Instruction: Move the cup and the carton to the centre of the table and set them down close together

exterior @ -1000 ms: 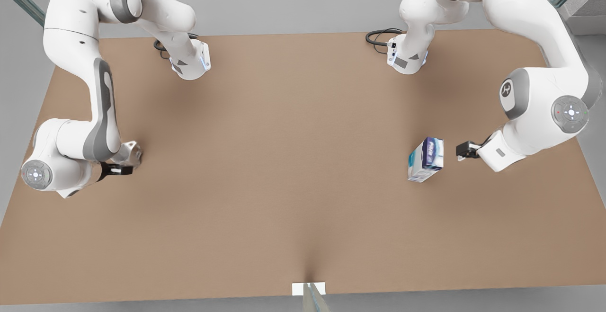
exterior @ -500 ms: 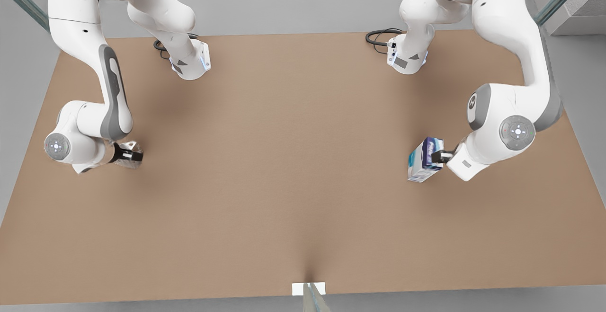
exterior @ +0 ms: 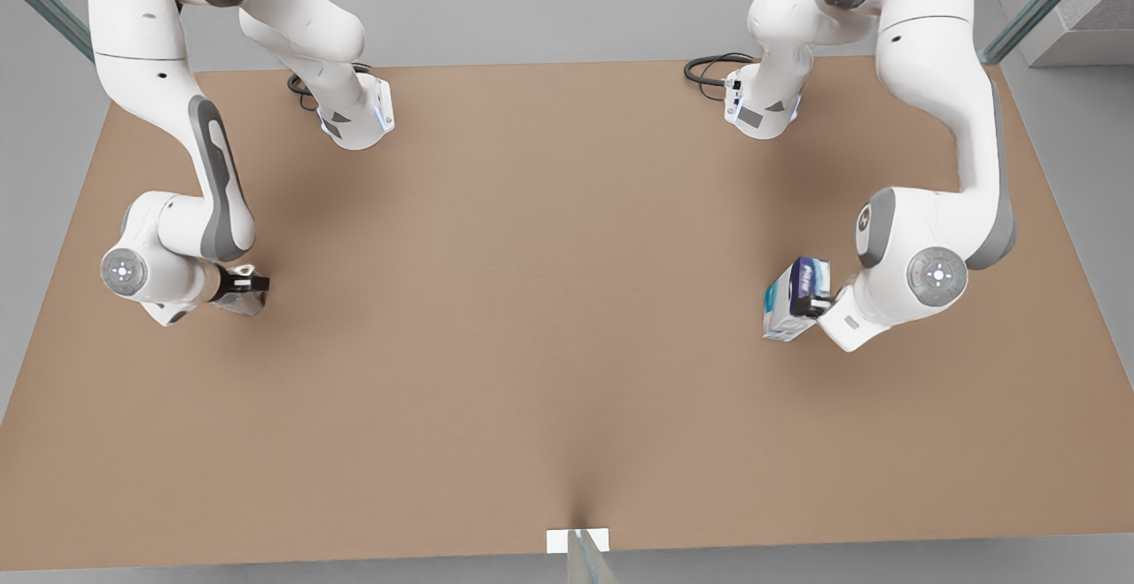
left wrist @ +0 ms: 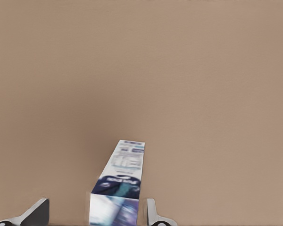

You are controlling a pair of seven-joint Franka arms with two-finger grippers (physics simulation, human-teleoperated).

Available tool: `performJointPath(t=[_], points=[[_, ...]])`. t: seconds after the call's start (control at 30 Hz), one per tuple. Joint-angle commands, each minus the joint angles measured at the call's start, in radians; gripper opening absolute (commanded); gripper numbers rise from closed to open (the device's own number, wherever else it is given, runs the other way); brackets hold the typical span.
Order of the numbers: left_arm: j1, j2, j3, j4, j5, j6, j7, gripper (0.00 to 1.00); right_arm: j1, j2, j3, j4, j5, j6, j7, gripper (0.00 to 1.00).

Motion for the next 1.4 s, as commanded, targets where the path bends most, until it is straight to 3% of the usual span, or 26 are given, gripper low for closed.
performJointPath(t=[0.0, 0.63, 0.67, 0.7, 0.73, 0.77, 0.9, 0.93, 1.03, 1.23, 1.37], points=[[0.001, 0.0, 0.0, 0.0, -0.048, -0.002, -0.015, 1.0, 0.0, 0.002, 0.0, 0.0, 0.0, 0.002, 0.0, 1.0], [0.035, -0.05, 0.0, -0.251, -0.062, 0.156, 0.014, 0.99, -0.031, 0.103, 0.0, -0.005, 0.006, 0.042, -0.002, 1.0], [0.035, -0.057, 0.0, -0.267, -0.057, 0.169, 0.037, 0.99, -0.031, 0.109, 0.0, -0.005, 0.012, 0.041, 0.0, 0.84], [0.035, -0.058, 0.0, -0.27, -0.057, 0.169, 0.023, 0.99, -0.037, 0.109, 0.0, -0.005, 0.014, 0.038, 0.005, 0.52], [0.033, -0.058, 0.0, -0.27, -0.058, 0.169, 0.015, 0.99, -0.037, 0.111, 0.0, -0.005, 0.014, 0.038, 0.003, 0.31], [0.03, -0.058, -0.002, -0.27, -0.06, 0.167, 0.008, 0.99, -0.038, 0.116, 0.0, -0.005, 0.014, 0.038, 0.002, 0.27], [0.024, -0.05, -0.002, -0.282, -0.072, 0.179, -0.015, 0.95, -0.049, 0.126, 0.0, -0.005, 0.012, 0.041, 0.0, 0.26], [0.022, -0.05, -0.003, -0.284, -0.072, 0.179, -0.014, 0.79, -0.049, 0.126, 0.0, -0.003, 0.012, 0.039, -0.002, 0.24], [0.021, -0.052, -0.003, -0.282, -0.071, 0.178, -0.001, 0.55, -0.048, 0.126, 0.0, 0.012, 0.009, 0.041, -0.002, 0.21], [0.019, -0.06, -0.008, -0.276, -0.061, 0.17, 0.005, 0.5, -0.048, 0.125, 0.003, 0.034, 0.005, 0.042, -0.009, 0.21], [0.016, -0.07, -0.035, -0.206, -0.06, 0.098, 0.006, 0.5, -0.034, 0.108, 0.083, 0.101, 0.012, -0.015, -0.006, 0.21]])
